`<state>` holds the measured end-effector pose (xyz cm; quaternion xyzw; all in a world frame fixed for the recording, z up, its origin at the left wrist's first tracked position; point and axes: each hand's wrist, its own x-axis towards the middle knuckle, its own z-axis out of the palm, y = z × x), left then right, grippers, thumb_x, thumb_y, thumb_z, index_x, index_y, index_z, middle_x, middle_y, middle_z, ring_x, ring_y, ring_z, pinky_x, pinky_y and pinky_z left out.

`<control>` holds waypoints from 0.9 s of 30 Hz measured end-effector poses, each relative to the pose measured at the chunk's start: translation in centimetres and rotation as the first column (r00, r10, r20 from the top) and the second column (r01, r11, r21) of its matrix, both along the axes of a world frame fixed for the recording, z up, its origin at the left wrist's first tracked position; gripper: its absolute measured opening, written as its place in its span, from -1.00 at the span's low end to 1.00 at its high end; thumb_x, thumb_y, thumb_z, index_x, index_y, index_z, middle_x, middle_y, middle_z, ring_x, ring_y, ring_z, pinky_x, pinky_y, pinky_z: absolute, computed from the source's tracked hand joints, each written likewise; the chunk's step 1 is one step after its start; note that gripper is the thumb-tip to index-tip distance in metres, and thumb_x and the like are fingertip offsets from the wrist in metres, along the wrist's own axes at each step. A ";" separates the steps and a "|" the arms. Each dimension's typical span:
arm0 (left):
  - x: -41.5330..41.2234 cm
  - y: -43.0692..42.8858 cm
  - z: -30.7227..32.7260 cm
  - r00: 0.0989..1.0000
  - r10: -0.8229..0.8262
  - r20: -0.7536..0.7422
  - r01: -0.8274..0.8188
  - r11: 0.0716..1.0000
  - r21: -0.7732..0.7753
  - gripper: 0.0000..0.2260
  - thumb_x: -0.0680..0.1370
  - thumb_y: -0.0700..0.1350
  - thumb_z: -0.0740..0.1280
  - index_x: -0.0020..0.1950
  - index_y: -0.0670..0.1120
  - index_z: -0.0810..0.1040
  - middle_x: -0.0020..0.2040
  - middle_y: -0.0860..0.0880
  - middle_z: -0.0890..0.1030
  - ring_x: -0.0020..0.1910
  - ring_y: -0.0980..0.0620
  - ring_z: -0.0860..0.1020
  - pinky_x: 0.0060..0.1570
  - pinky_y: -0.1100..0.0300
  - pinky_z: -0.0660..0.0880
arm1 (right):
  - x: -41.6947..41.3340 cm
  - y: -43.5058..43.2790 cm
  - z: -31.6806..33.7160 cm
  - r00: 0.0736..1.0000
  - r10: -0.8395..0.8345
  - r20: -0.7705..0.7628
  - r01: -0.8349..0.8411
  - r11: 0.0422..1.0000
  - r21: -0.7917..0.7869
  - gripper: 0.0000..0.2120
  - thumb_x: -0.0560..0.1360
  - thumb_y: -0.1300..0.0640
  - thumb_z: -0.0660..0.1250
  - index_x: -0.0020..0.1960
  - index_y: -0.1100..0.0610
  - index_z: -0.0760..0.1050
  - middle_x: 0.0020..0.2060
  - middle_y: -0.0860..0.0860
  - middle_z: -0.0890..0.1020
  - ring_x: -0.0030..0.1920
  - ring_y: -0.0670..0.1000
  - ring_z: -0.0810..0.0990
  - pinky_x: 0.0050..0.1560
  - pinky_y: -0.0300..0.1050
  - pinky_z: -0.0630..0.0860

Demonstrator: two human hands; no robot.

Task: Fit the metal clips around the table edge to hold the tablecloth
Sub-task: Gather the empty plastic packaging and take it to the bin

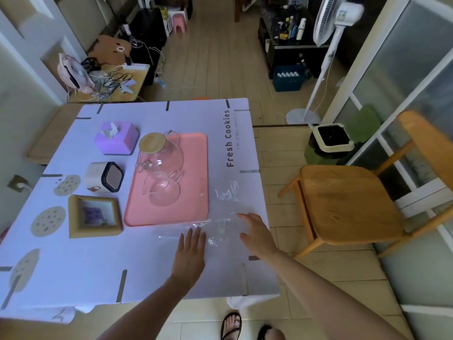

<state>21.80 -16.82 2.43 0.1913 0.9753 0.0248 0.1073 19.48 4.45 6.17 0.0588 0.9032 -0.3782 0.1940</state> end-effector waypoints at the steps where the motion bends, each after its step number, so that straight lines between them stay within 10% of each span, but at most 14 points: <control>1: -0.2 0.1 0.0 1.000 -0.003 -0.021 0.004 1.000 0.021 -0.58 0.35 -0.18 0.13 0.20 -0.23 0.35 0.10 -0.24 0.61 0.06 -0.24 0.61 0.09 -0.15 0.50 | -0.2 0.4 -0.2 1.000 -0.015 0.014 0.016 0.999 -0.028 -0.45 0.51 0.24 0.21 0.46 -0.03 0.22 0.46 0.01 0.21 0.41 0.03 0.28 0.37 -0.07 0.31; 5: -0.3 2.1 2.5 0.976 0.104 -0.190 -0.056 0.969 0.242 -0.65 0.36 -0.17 0.09 -0.07 -0.16 0.64 -0.17 -0.07 0.69 -0.24 -0.04 0.67 -0.22 0.10 0.60 | -1.9 2.9 -0.5 0.954 -0.276 0.118 0.294 0.935 -0.196 -0.55 0.54 0.18 0.22 0.42 0.02 0.31 0.30 0.01 0.42 0.26 0.03 0.45 0.21 -0.12 0.40; 8: -1.2 5.0 5.3 0.936 0.271 -0.223 -0.147 0.879 0.453 -0.70 0.40 -0.13 0.12 -0.11 -0.06 0.65 -0.37 0.09 0.61 -0.44 0.08 0.58 -0.48 0.29 0.46 | -3.8 5.2 -0.3 0.827 -0.426 0.368 0.559 0.689 -0.460 -0.64 0.60 -0.03 0.15 0.35 0.07 0.36 0.08 0.05 0.52 0.00 0.05 0.53 -0.05 -0.10 0.48; 15: -5.9 14.4 9.5 0.748 0.640 0.173 -0.526 0.414 0.742 -0.73 0.41 0.01 0.12 -0.05 -0.04 0.54 -0.47 0.00 0.43 -0.52 0.14 0.34 -0.43 0.24 0.30 | -7.9 13.5 0.3 0.776 -0.519 0.359 0.598 0.423 -0.680 -0.36 0.52 -0.19 0.21 0.50 -0.15 0.00 0.35 0.01 0.43 0.09 0.11 0.60 0.12 0.10 0.53; 22: -11.6 26.2 12.4 0.649 0.441 0.620 -0.617 -0.172 0.768 -0.81 0.56 -0.26 0.21 -0.21 -0.12 0.55 -0.31 0.00 0.60 -0.32 0.09 0.57 -0.30 0.29 0.49 | -12.3 25.5 3.2 0.846 -0.336 0.414 0.531 0.455 -0.715 -0.22 0.36 -0.23 0.29 0.49 -0.03 0.12 0.34 0.07 0.45 0.23 0.08 0.51 0.30 0.14 0.41; 27: -14.4 33.6 13.4 0.627 0.022 0.778 -0.754 -0.231 0.615 -0.94 0.32 -0.13 0.37 -0.26 -0.09 0.58 -0.42 -0.03 0.48 -0.47 0.06 0.42 -0.52 0.31 0.34 | -14.2 31.8 4.3 0.901 -0.048 0.431 0.402 0.464 -0.789 -0.38 0.50 -0.15 0.24 0.48 0.03 0.19 0.27 0.06 0.54 0.25 0.08 0.52 0.21 0.04 0.48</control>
